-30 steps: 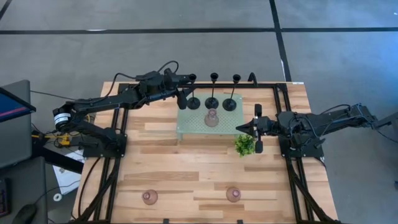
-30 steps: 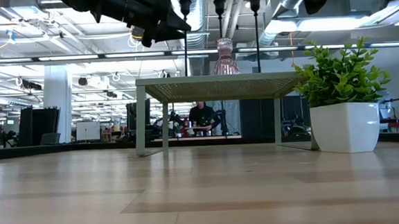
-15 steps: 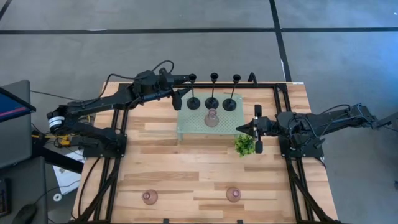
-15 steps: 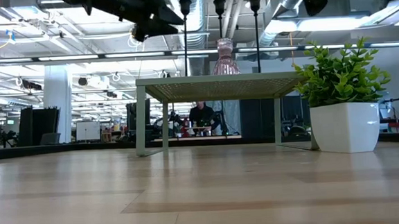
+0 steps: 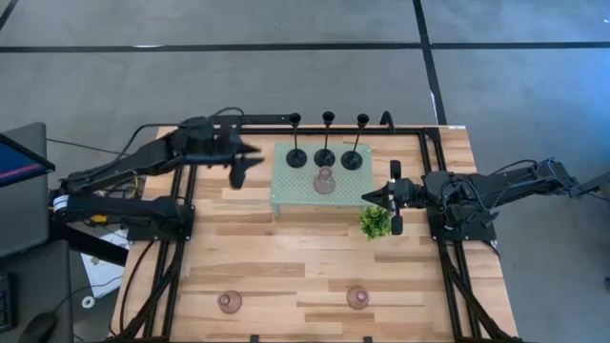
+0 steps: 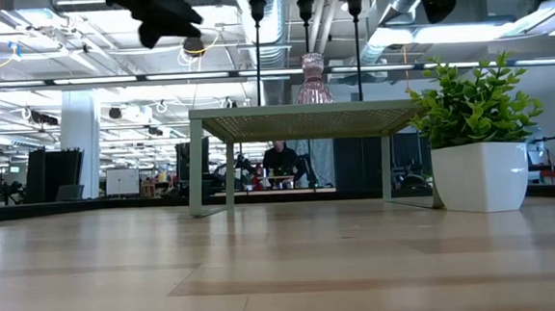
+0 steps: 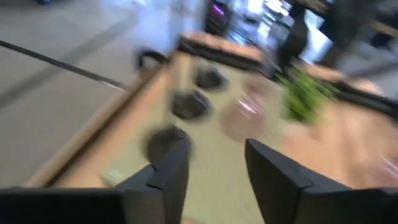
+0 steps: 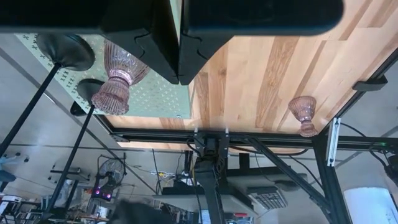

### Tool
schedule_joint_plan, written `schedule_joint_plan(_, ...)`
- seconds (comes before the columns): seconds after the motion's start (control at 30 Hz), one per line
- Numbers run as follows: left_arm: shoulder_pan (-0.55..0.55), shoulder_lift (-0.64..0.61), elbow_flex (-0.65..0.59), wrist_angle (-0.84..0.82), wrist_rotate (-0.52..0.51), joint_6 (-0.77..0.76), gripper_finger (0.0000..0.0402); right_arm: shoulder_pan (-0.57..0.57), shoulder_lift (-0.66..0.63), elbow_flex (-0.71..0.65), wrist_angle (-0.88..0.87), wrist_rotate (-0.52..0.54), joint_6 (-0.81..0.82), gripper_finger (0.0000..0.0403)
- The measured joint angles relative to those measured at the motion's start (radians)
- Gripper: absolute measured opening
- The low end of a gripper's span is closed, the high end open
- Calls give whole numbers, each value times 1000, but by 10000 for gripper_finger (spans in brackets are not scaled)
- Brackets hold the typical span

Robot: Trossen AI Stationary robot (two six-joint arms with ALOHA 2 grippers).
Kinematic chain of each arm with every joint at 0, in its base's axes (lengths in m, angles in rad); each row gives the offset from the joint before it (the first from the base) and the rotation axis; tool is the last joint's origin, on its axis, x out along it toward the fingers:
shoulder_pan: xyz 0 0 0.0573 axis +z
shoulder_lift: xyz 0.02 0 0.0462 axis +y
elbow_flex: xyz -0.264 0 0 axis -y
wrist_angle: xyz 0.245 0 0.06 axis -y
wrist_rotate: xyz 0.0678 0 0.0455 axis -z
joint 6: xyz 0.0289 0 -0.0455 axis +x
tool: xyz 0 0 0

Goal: Pick & Place candle stick holders
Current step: Align the left pink candle holder on the shelf with the pink candle holder

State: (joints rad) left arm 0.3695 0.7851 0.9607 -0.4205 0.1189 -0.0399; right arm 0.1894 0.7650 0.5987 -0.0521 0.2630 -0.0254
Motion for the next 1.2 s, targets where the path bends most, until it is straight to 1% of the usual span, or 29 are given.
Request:
schedule_joint_plan(0.07, -33, -28, -15, -55, 72, 1, 124, 0, 0, 0, 0, 0, 0, 0)
schedule_joint_plan(0.13, -76, -61, -59, -67, 130, 1, 94, 0, 0, 0, 0, 0, 0, 0)
schedule_joint_plan(0.3, -214, -133, -181, -54, 143, 35, 25, 0, 0, 0, 0, 0, 0, 0)
schedule_joint_plan(0.37, -277, -157, -237, -43, 144, 40, 8, 0, 0, 0, 0, 0, 0, 0)
schedule_joint_plan(0.53, -457, -211, -393, 30, 144, -6, 7, 0, 1, 0, 0, -1, 0, 0)
schedule_joint_plan(0.63, -561, -229, -473, 82, 145, -79, 5, 0, 12, 0, -1, -1, 0, 0)
schedule_joint_plan(0.73, -659, -230, -527, 147, 144, -154, 5, 0, 36, 0, 2, -1, 6, 0)
schedule_joint_plan(0.87, -788, -227, -567, 199, 145, -251, 7, -1, 77, 0, 8, -1, 27, 0)
schedule_joint_plan(0.97, -871, -227, -571, 213, 139, -333, 4, -2, 107, 0, 31, -1, 27, 0)
schedule_joint_plan(1.13, -970, -225, -571, 276, 131, -485, 7, -2, 136, 0, 92, 0, 26, 0)
schedule_joint_plan(1.2, -999, -214, -571, 314, 113, -537, 6, -2, 139, 0, 101, 0, 26, 0)
